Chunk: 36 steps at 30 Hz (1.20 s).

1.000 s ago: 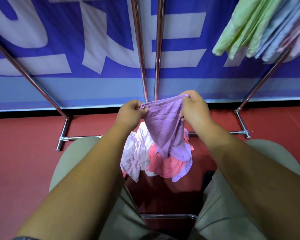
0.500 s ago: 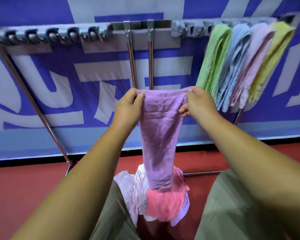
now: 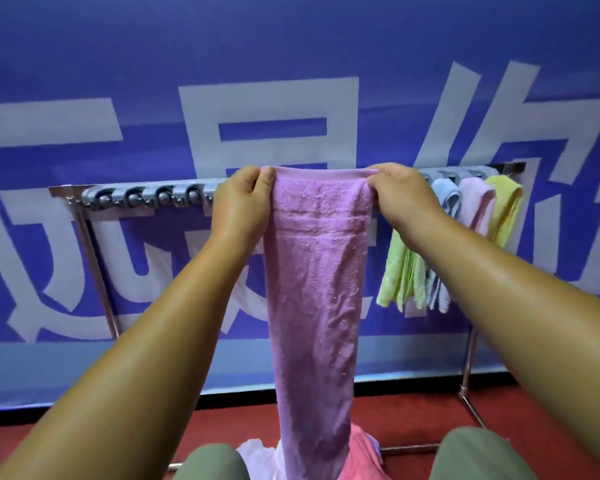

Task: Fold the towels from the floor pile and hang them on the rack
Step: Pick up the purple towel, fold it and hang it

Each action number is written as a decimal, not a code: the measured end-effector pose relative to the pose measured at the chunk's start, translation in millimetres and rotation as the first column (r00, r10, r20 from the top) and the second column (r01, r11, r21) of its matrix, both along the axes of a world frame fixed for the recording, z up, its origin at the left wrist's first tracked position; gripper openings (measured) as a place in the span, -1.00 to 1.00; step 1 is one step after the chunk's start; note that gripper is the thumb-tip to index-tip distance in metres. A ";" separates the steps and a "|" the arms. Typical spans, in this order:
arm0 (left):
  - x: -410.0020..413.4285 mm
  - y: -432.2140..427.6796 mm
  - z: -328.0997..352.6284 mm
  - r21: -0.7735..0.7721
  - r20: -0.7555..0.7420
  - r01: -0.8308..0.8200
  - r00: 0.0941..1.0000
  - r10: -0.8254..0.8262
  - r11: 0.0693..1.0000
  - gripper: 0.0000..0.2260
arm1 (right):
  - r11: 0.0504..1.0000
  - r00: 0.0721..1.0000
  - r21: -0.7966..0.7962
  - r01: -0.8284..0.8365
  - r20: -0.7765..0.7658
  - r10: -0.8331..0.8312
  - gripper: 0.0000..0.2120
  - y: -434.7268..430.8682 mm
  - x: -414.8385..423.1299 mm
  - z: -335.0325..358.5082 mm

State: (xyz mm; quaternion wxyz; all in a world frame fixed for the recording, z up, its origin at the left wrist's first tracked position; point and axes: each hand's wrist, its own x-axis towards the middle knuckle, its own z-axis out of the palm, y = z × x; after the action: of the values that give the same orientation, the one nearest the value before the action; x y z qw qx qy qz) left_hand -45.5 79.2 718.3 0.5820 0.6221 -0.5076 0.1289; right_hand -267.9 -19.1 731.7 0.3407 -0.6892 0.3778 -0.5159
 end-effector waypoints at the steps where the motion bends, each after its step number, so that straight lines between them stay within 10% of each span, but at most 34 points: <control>1: 1.4 1.8 5.8 -0.002 -0.007 -0.005 1.000 0.005 1.000 -0.63 | 1.000 1.000 0.004 -0.013 0.017 0.013 -0.69 0.7 1.4 6.0; 19: -7.1 4.7 45.6 -0.011 -0.670 0.313 0.702 -0.239 0.950 -0.93 | 0.932 0.942 0.289 -0.220 0.310 0.127 -0.89 20.4 6.9 47.3; 29: -30.4 2.2 31.5 -0.070 -0.679 0.361 0.666 -0.310 0.930 -0.87 | 0.925 0.933 0.267 -0.272 0.310 0.184 -0.83 29.0 14.1 33.0; 36: -57.9 -8.8 23.0 -0.038 -0.589 0.355 0.747 -0.308 0.934 -0.86 | 0.983 0.988 0.102 -0.152 0.045 0.149 -0.81 40.5 23.8 28.5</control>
State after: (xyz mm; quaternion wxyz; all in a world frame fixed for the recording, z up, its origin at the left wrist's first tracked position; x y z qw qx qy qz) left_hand -103.3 70.4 741.2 0.6991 0.5527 -0.4099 -0.1941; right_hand -244.1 21.4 760.2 0.4215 -0.6871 0.3448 -0.4809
